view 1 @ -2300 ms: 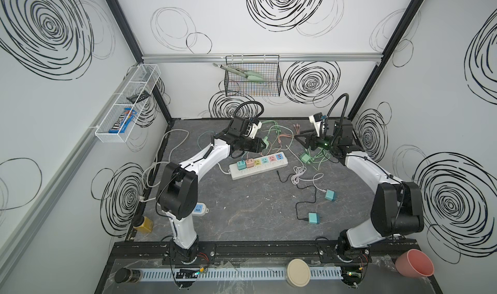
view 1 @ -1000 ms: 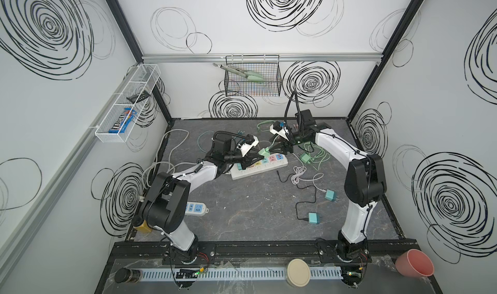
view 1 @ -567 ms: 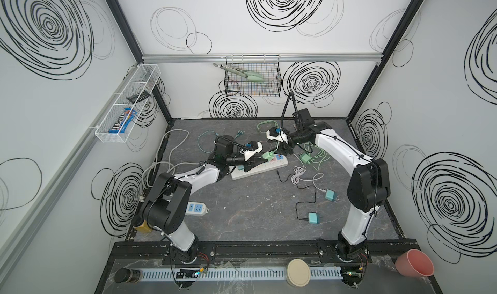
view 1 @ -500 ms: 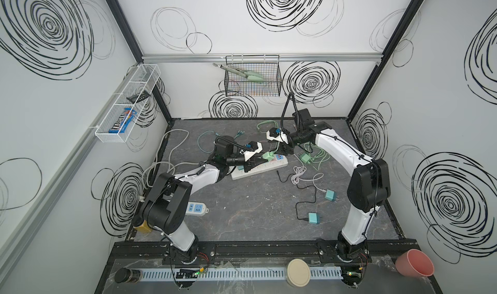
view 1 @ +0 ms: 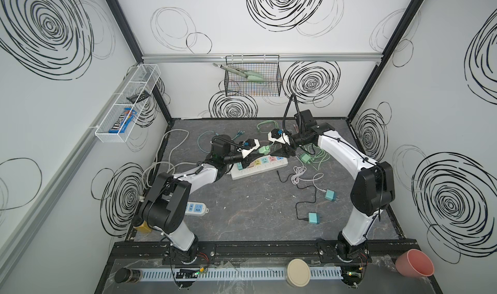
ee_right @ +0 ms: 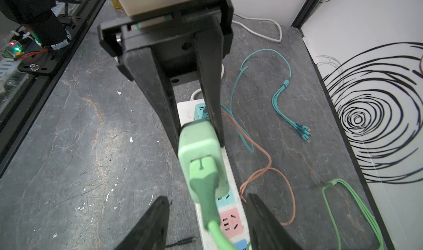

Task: Insert plugs into power strip
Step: Pass the plug, then insert the plug into the socket.

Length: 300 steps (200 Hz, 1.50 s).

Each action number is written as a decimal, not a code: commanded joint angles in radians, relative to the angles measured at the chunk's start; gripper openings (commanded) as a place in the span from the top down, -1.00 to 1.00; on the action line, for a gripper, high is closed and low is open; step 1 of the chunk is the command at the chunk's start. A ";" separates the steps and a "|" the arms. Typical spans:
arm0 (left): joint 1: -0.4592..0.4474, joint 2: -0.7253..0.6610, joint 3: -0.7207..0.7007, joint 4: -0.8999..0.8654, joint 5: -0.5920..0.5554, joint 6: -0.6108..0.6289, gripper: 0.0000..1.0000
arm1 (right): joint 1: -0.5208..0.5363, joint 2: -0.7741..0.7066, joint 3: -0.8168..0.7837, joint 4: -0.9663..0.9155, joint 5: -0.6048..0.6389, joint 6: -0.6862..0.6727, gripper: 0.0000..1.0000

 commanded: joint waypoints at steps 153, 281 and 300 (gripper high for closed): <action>0.056 -0.071 -0.268 0.820 -0.242 -0.695 -0.92 | 0.047 0.020 -0.060 0.094 0.116 0.007 1.00; 0.067 -0.447 -0.262 -0.327 -0.944 -1.033 -0.92 | 0.194 0.292 0.144 -0.027 0.533 -0.164 1.00; 0.086 -0.452 -0.262 -0.419 -0.957 -1.083 -0.92 | 0.207 0.299 0.143 -0.009 0.544 -0.165 1.00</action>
